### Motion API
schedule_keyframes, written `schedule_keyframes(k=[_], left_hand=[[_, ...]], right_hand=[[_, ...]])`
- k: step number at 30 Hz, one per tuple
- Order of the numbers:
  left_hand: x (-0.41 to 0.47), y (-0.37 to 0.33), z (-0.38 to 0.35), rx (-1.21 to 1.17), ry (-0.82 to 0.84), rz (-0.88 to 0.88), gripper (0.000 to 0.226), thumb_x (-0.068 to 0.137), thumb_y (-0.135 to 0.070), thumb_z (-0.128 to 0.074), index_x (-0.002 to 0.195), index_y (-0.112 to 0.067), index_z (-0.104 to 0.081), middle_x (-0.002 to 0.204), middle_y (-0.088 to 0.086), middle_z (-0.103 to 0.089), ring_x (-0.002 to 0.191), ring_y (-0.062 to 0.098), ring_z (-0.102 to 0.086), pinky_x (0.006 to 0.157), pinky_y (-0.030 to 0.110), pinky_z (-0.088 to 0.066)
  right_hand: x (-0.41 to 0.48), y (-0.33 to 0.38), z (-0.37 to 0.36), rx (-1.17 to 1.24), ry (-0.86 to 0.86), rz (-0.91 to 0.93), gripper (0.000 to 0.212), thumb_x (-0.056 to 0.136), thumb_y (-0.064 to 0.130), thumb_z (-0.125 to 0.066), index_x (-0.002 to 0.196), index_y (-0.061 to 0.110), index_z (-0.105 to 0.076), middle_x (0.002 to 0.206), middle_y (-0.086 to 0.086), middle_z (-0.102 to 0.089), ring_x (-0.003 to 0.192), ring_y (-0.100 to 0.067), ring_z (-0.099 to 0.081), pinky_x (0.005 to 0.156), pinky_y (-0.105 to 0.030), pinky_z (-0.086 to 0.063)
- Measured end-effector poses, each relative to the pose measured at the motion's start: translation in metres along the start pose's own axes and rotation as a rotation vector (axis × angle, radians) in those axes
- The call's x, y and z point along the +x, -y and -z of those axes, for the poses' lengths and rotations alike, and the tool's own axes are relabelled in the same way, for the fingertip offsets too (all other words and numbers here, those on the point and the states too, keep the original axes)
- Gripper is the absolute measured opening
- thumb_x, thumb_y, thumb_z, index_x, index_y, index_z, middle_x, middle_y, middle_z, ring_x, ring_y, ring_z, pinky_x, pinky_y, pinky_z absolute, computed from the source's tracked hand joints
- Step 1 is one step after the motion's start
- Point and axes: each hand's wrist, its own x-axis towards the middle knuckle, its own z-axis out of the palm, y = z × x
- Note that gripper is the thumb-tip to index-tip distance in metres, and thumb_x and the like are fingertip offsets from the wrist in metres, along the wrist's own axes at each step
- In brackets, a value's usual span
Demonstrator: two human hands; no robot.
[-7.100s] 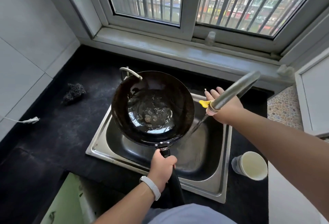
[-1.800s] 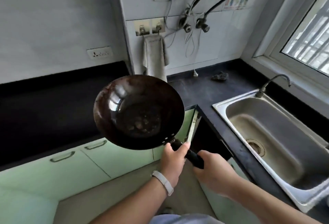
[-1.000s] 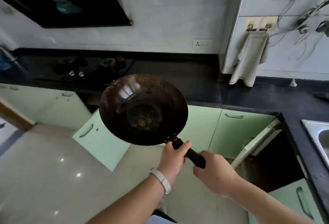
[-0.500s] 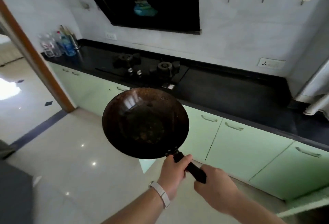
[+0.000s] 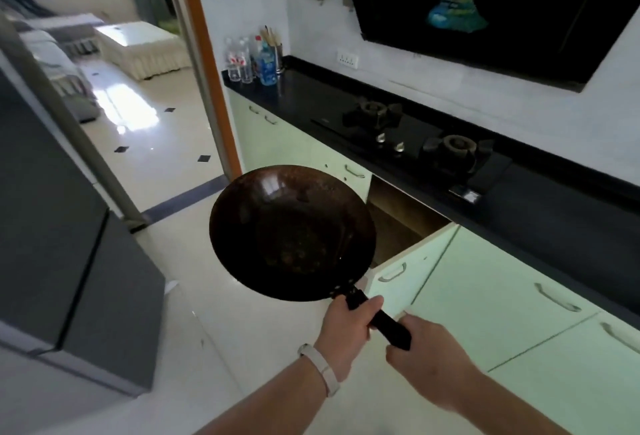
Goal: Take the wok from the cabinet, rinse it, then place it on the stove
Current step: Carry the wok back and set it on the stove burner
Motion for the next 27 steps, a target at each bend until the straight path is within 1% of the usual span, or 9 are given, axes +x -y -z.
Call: schedule_keyframes(k=[2, 7, 10, 15, 18, 20, 22, 27], left_hand=[[0.011, -0.005, 0.014, -0.04, -0.045, 0.025, 0.02, 0.089, -0.018, -0.071, 0.08, -0.009, -0.055, 0.059, -0.001, -0.053, 0.046, 0.008, -0.046, 0.044, 0.021, -0.037], [0.046, -0.018, 0.041, -0.062, -0.115, 0.07, 0.022, 0.089, -0.015, -0.07, 0.077, -0.01, -0.053, 0.052, -0.004, -0.053, 0.044, 0.009, -0.043, 0.044, 0.022, -0.035], [0.077, -0.028, 0.055, -0.067, -0.166, 0.093, 0.021, 0.089, -0.014, -0.071, 0.079, -0.009, -0.053, 0.054, -0.003, -0.053, 0.044, 0.008, -0.043, 0.043, 0.021, -0.036], [0.151, -0.059, 0.066, -0.095, -0.248, 0.14, 0.019, 0.088, -0.013, -0.073, 0.085, -0.008, -0.054, 0.057, -0.001, -0.052, 0.045, 0.009, -0.043, 0.043, 0.022, -0.035], [0.197, -0.087, 0.067, -0.046, -0.236, 0.156, 0.018, 0.088, -0.014, -0.072, 0.086, -0.006, -0.056, 0.051, -0.003, -0.055, 0.042, 0.01, -0.043, 0.041, 0.022, -0.034], [0.231, -0.106, 0.063, -0.008, -0.212, 0.149, 0.019, 0.089, -0.014, -0.071, 0.087, -0.004, -0.056, 0.049, -0.003, -0.054, 0.04, 0.011, -0.041, 0.04, 0.022, -0.033], [0.264, -0.126, 0.059, 0.008, -0.207, 0.136, 0.019, 0.089, -0.015, -0.071, 0.087, -0.004, -0.056, 0.051, -0.002, -0.054, 0.04, 0.012, -0.04, 0.039, 0.022, -0.033], [0.329, -0.166, 0.061, 0.032, -0.2, 0.13, 0.019, 0.088, -0.016, -0.072, 0.085, -0.007, -0.055, 0.051, -0.002, -0.054, 0.041, 0.013, -0.04, 0.042, 0.025, -0.032]], right_hand=[[0.018, 0.013, -0.003, -0.02, 0.027, 0.036, 0.012, 0.078, 0.032, -0.053, 0.073, 0.022, -0.049, 0.069, 0.001, -0.062, 0.054, -0.014, -0.05, 0.05, -0.028, -0.039], [0.068, 0.037, -0.008, 0.013, 0.133, 0.113, 0.013, 0.081, 0.031, -0.055, 0.072, 0.026, -0.047, 0.064, 0.005, -0.055, 0.05, -0.009, -0.044, 0.05, -0.024, -0.035], [0.109, 0.048, -0.014, 0.033, 0.165, 0.152, 0.009, 0.079, 0.033, -0.056, 0.078, 0.025, -0.053, 0.066, 0.003, -0.058, 0.051, -0.007, -0.047, 0.052, -0.025, -0.039], [0.195, 0.064, -0.011, 0.076, 0.198, 0.156, 0.017, 0.075, 0.04, -0.056, 0.081, 0.023, -0.057, 0.073, -0.004, -0.065, 0.055, -0.01, -0.049, 0.055, -0.031, -0.044], [0.242, 0.076, 0.009, 0.104, 0.216, 0.154, 0.013, 0.077, 0.035, -0.055, 0.078, 0.023, -0.054, 0.07, -0.004, -0.061, 0.056, -0.011, -0.046, 0.056, -0.03, -0.04], [0.273, 0.084, 0.026, 0.14, 0.231, 0.159, 0.009, 0.079, 0.032, -0.055, 0.075, 0.024, -0.051, 0.066, 0.002, -0.054, 0.057, -0.011, -0.045, 0.057, -0.028, -0.038], [0.304, 0.091, 0.043, 0.175, 0.228, 0.165, 0.01, 0.079, 0.032, -0.054, 0.075, 0.024, -0.05, 0.065, 0.005, -0.051, 0.058, -0.012, -0.044, 0.057, -0.029, -0.038], [0.364, 0.115, 0.069, 0.247, 0.225, 0.171, 0.012, 0.08, 0.031, -0.055, 0.074, 0.023, -0.047, 0.063, 0.004, -0.045, 0.058, -0.014, -0.041, 0.059, -0.031, -0.037]])
